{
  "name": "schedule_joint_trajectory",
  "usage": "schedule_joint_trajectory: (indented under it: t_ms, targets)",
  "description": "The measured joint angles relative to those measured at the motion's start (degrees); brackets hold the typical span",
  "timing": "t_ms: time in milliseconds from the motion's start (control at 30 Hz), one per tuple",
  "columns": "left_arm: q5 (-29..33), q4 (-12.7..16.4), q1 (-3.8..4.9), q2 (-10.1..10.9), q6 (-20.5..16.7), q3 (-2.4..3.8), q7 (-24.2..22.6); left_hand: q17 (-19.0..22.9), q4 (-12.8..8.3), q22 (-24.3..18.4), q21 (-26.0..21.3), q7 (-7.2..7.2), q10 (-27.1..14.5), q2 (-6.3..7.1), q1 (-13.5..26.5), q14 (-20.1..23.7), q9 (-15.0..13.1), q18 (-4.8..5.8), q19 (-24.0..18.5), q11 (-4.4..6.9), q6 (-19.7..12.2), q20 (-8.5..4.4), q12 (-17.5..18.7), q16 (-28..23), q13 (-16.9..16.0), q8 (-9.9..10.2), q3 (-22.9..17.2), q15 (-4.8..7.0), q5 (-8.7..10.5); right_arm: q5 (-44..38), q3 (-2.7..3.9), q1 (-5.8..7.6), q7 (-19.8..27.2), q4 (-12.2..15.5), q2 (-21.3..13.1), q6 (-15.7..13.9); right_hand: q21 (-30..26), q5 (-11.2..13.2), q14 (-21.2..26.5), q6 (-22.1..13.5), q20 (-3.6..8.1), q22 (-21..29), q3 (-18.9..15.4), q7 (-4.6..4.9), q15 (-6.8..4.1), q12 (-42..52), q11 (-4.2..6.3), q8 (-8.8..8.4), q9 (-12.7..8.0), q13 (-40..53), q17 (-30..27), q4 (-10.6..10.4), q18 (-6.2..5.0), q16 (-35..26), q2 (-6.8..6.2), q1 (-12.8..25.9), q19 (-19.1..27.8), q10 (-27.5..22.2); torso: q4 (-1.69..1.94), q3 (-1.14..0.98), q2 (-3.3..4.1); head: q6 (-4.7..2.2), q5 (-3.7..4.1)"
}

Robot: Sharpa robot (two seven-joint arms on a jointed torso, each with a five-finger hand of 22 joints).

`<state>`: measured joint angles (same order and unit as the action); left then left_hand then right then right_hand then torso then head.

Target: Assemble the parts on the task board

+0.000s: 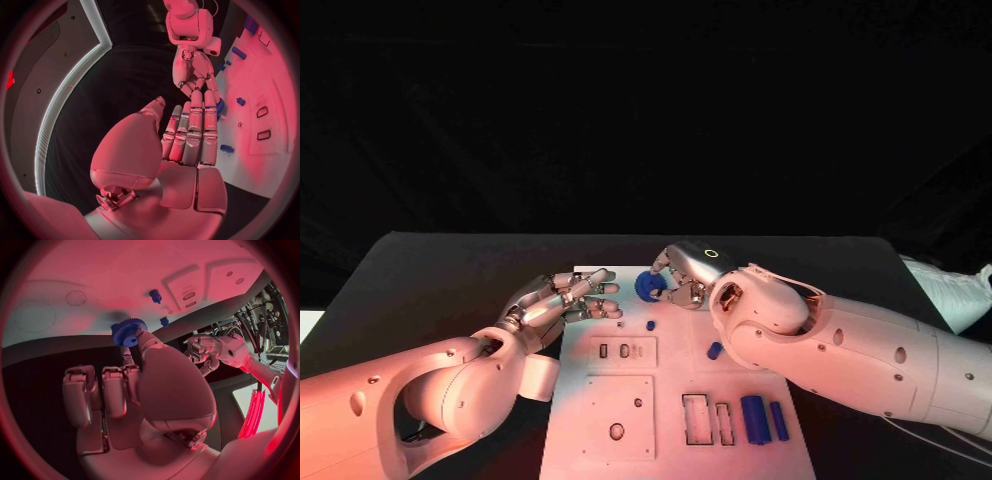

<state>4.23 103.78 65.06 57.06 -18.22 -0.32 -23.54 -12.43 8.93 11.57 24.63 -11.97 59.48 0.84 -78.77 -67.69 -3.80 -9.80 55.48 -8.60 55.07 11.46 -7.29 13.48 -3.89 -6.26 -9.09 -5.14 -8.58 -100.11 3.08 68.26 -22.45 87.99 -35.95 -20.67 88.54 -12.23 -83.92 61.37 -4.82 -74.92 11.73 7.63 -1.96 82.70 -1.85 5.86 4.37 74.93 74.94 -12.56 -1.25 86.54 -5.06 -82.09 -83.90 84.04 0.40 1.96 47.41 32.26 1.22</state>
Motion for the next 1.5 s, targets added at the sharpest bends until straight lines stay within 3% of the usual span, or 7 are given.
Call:
schedule_joint_trajectory:
  t_ms: [367,800,967,1167,1500]
  targets:
    - [0.0,0.0,0.00,-0.1,0.0,0.00,0.0,0.0,0.0,0.0,0.0,0.00,0.0,0.00,0.0,0.0,0.0,0.00,0.0,0.00,0.0,0.00,0.0,0.0,0.0,0.0,0.0,0.00,0.00,0.1,-0.32,-0.31,0.1,-2.8,2.3,0.9,0.0,0.0,0.0,0.0,0.00,0.0,0.0,0.00,0.00,0.0,0.00,-0.01,0.0,0.0,0.0,0.0,0.00,0.0,0.08,0.7,0.0,0.0,-0.03,-0.09,0.00,0.15,-0.25]
    - [0.0,0.0,0.00,0.0,0.0,0.00,0.0,0.0,0.0,0.0,0.0,0.00,0.0,0.00,0.0,0.0,0.0,0.00,0.0,0.00,0.0,0.00,0.0,0.0,0.0,0.0,0.0,0.00,0.00,0.1,-0.55,-0.49,0.3,-2.8,2.8,1.4,0.0,0.0,0.0,0.2,-0.01,0.0,0.0,0.07,0.00,0.0,-0.01,-0.38,0.0,0.0,0.0,0.0,-0.01,0.0,-0.08,0.8,0.0,0.0,-0.12,-0.07,-0.07,0.50,-0.49]
    - [0.0,0.1,0.00,0.0,0.0,0.01,0.0,0.0,0.0,0.0,0.0,0.00,0.0,0.00,0.0,0.0,0.0,0.00,0.0,0.00,0.0,0.00,0.0,0.0,0.0,0.0,0.0,0.00,0.00,0.1,-0.53,-0.46,0.3,-2.9,2.9,1.5,0.0,0.0,0.0,0.4,-0.01,0.0,0.0,-0.06,0.01,-0.7,-0.01,-0.67,0.0,0.0,0.0,0.0,-0.01,0.0,-0.79,1.8,0.0,0.0,-0.13,-0.07,-0.08,0.51,-0.46]
    - [0.0,0.1,0.00,0.0,0.0,0.00,0.1,-0.2,0.0,0.1,0.2,0.00,0.0,0.00,0.0,0.0,0.0,0.00,0.0,0.00,0.0,0.00,0.0,0.0,0.0,0.0,0.0,0.00,0.00,0.3,-0.58,-0.47,0.2,-3.2,3.1,1.4,0.0,1.4,-0.1,-1.1,-0.01,0.0,-0.9,0.06,0.34,-1.9,-0.52,-2.12,0.7,0.0,0.0,-1.0,-0.01,0.0,-1.13,3.9,0.0,-0.1,-0.13,-0.07,-0.08,0.51,-0.50]
    - [0.0,0.1,0.00,0.1,0.0,0.00,0.1,-0.2,0.0,0.1,0.2,0.00,0.0,0.00,0.0,0.0,0.0,0.00,0.0,0.00,0.0,0.00,0.0,0.0,0.0,0.0,0.0,0.00,0.00,0.9,-0.71,-0.55,0.2,-3.6,3.4,1.5,0.0,4.0,0.0,-3.8,-0.44,0.0,-3.1,0.67,0.85,-3.3,-1.14,-2.18,0.1,0.0,0.0,-2.7,-0.01,0.0,-1.97,6.6,0.0,0.1,-0.13,-0.07,-0.03,0.61,-0.53]
